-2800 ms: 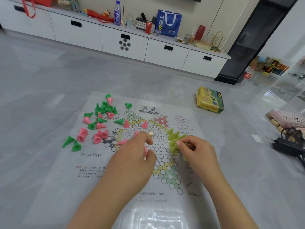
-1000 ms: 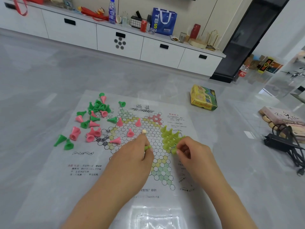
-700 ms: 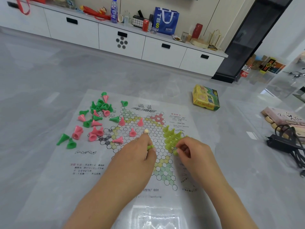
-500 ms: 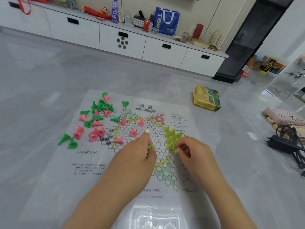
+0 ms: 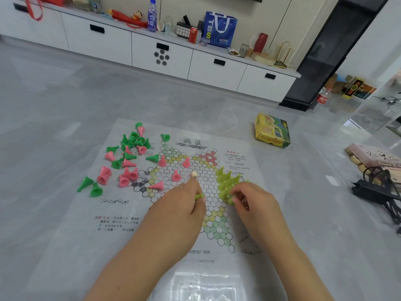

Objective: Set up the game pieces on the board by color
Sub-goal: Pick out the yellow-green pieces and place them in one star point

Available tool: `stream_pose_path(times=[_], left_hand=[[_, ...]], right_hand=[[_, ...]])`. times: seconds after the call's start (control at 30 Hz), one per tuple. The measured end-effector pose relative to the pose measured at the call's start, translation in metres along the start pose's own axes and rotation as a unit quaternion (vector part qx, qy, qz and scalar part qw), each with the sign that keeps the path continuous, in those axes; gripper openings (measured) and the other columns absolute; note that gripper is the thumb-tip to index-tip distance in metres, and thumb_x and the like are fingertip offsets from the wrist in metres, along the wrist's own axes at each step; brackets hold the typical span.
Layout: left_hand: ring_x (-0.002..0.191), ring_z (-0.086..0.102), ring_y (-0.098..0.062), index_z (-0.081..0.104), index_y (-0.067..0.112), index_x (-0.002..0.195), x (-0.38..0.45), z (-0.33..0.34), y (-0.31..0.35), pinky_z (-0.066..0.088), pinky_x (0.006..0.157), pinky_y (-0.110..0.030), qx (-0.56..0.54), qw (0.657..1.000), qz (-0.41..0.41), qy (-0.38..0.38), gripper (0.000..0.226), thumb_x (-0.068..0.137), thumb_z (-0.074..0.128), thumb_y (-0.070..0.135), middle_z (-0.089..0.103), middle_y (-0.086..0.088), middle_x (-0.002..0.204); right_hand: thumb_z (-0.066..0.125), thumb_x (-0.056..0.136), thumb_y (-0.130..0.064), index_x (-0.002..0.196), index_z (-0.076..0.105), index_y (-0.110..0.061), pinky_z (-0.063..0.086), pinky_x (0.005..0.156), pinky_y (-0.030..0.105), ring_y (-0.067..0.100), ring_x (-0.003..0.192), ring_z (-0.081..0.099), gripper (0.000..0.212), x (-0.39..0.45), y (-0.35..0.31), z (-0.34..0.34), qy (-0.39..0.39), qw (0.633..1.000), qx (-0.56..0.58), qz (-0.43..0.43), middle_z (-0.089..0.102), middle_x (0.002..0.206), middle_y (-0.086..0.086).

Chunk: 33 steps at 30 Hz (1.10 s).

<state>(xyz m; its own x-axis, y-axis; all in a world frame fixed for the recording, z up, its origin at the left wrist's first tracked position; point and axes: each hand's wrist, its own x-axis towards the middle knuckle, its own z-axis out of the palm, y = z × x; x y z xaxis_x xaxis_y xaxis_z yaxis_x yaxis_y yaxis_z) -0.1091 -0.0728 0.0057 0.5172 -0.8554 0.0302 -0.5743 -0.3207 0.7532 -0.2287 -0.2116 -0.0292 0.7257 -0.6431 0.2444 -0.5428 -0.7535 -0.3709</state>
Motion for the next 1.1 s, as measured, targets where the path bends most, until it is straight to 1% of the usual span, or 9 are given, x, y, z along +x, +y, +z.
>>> stream_pose_path(times=[0.17, 0.33, 0.47, 0.57, 0.63, 0.77, 0.83, 0.97, 1.1], left_hand=[[0.073, 0.044, -0.005, 0.039, 0.028, 0.080, 0.000, 0.001, -0.002, 0.039, 0.070, -0.024, 0.023, 0.999, 0.007, -0.024, 0.017, 0.096, 0.033, 0.027, 0.048, 0.010, 0.081], [0.073, 0.043, -0.004, 0.041, 0.027, 0.082, -0.001, 0.000, -0.002, 0.038, 0.070, -0.022, 0.026, 0.999, 0.011, -0.032, 0.016, 0.096, 0.033, 0.026, 0.049, 0.010, 0.083], [0.066, 0.044, -0.005, 0.043, 0.027, 0.089, -0.001, -0.001, -0.004, 0.037, 0.061, -0.021, -0.002, 1.000, -0.001, -0.024, 0.010, 0.095, 0.035, 0.024, 0.048, 0.010, 0.077], [0.058, 0.041, -0.004, 0.037, 0.031, 0.095, -0.003, -0.001, -0.003, 0.030, 0.051, -0.020, -0.039, 0.999, -0.020, -0.030, 0.010, 0.095, 0.034, 0.022, 0.046, 0.009, 0.071], [0.062, 0.046, -0.005, 0.031, 0.034, 0.102, -0.004, -0.001, -0.002, 0.034, 0.054, -0.021, -0.052, 0.997, -0.027, -0.040, 0.015, 0.095, 0.034, 0.021, 0.050, 0.008, 0.075], [0.083, 0.057, -0.012, 0.024, 0.033, 0.115, -0.005, -0.005, -0.003, 0.044, 0.073, -0.027, -0.060, 0.995, -0.029, -0.077, 0.022, 0.096, 0.032, 0.024, 0.060, 0.003, 0.096], [0.083, 0.055, -0.015, 0.028, 0.029, 0.114, -0.006, -0.008, -0.004, 0.043, 0.073, -0.029, -0.051, 0.994, -0.028, -0.090, 0.018, 0.097, 0.030, 0.025, 0.058, 0.002, 0.096], [0.072, 0.046, -0.014, 0.034, 0.024, 0.096, -0.008, -0.011, -0.005, 0.038, 0.068, -0.029, -0.023, 0.995, -0.022, -0.099, 0.004, 0.097, 0.030, 0.024, 0.050, 0.003, 0.081], [0.076, 0.049, -0.015, 0.037, 0.026, 0.101, -0.008, -0.010, -0.009, 0.043, 0.071, -0.033, -0.014, 0.995, -0.019, -0.093, 0.009, 0.097, 0.029, 0.024, 0.053, 0.000, 0.086]], right_hand=[[0.057, 0.087, -0.010, 0.101, 0.064, -0.018, 0.033, 0.062, 0.004, -0.009, 0.065, 0.041, 0.018, -0.001, -0.001, 0.000, -0.010, 1.000, -0.005, 0.004, 0.041, 0.073, -0.027], [0.060, 0.085, -0.010, 0.106, 0.062, -0.022, 0.041, 0.063, 0.013, 0.002, 0.065, 0.049, 0.025, -0.003, -0.005, -0.008, 0.012, 0.999, 0.018, 0.025, 0.051, 0.072, -0.017], [0.063, 0.084, -0.012, 0.089, 0.063, -0.030, 0.043, 0.060, 0.010, 0.007, 0.068, 0.055, 0.018, -0.005, -0.026, -0.025, 0.069, 0.989, 0.133, 0.011, 0.059, 0.066, -0.012], [0.063, 0.084, -0.015, 0.085, 0.063, -0.037, 0.042, 0.059, 0.008, 0.003, 0.063, 0.057, 0.023, -0.010, -0.052, -0.031, -0.041, 0.964, 0.264, -0.008, 0.064, 0.077, -0.012], [0.062, 0.086, -0.015, 0.080, 0.064, -0.039, 0.042, 0.058, 0.009, 0.001, 0.060, 0.056, 0.025, -0.013, -0.063, -0.026, -0.113, 0.948, 0.295, -0.028, 0.065, 0.072, -0.010], [0.063, 0.085, -0.016, 0.081, 0.066, -0.033, 0.044, 0.057, 0.013, 0.009, 0.059, 0.058, 0.018, -0.013, -0.070, -0.017, -0.097, 0.936, 0.337, -0.014, 0.068, 0.074, -0.002], [0.065, 0.082, -0.016, 0.079, 0.067, -0.035, 0.044, 0.057, 0.014, 0.014, 0.060, 0.059, 0.019, -0.012, -0.072, -0.016, -0.084, 0.932, 0.352, 0.002, 0.068, 0.074, 0.002], [0.058, 0.083, -0.039, 0.068, 0.064, -0.030, 0.038, 0.052, 0.010, -0.001, 0.050, 0.049, 0.018, -0.013, -0.077, -0.016, -0.087, 0.932, 0.352, 0.013, 0.064, 0.067, 0.006], [0.065, 0.082, -0.014, 0.070, 0.066, -0.026, 0.045, 0.054, 0.012, 0.002, 0.056, 0.058, 0.017, -0.012, -0.077, -0.014, -0.040, 0.920, 0.386, 0.053, 0.067, 0.070, -0.005]])
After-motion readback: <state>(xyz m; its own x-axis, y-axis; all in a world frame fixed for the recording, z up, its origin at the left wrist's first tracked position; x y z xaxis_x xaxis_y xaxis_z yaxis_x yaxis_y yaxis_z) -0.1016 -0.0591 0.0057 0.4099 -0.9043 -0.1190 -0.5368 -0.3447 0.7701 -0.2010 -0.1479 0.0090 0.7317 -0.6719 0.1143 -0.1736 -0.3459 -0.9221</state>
